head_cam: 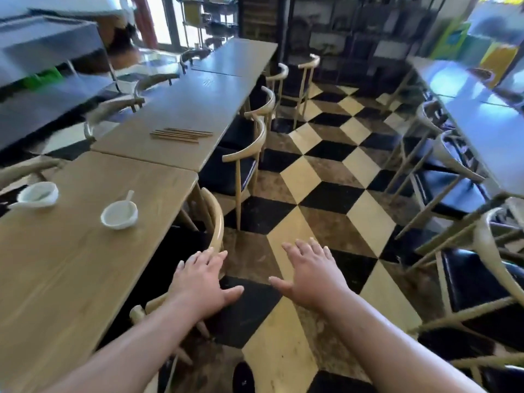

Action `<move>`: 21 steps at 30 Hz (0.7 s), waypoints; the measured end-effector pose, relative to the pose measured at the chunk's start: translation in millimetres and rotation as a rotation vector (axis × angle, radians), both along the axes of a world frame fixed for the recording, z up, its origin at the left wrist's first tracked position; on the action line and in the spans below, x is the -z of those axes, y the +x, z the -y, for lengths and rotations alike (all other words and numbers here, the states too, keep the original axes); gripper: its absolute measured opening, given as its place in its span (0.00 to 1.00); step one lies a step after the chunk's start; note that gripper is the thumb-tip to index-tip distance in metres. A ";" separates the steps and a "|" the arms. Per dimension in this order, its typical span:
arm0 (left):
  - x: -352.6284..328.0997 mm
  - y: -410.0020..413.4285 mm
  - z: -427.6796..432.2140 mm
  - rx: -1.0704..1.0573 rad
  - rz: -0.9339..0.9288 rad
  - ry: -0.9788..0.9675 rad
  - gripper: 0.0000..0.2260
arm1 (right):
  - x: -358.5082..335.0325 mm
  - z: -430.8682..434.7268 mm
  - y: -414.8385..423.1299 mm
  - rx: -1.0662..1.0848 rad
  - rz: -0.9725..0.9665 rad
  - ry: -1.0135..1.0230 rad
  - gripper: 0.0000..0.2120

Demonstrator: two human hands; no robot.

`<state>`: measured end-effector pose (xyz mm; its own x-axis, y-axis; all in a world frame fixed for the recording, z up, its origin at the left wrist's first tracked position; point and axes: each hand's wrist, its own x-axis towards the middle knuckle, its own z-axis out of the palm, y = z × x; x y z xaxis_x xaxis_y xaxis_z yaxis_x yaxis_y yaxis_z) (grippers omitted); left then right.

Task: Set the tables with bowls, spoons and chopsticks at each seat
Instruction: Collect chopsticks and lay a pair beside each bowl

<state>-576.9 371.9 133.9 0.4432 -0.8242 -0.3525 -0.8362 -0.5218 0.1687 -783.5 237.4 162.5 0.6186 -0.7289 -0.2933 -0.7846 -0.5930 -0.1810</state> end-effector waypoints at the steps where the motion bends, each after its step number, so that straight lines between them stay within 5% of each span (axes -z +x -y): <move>1: 5.1 13.0 17.6 -0.020 -0.010 -0.008 0.45 | 0.7 20.1 14.8 -0.014 -0.003 -0.001 0.43; 21: -23.6 216.1 309.4 -0.257 0.000 -0.057 0.45 | -29.5 345.1 244.5 -0.278 0.035 -0.014 0.42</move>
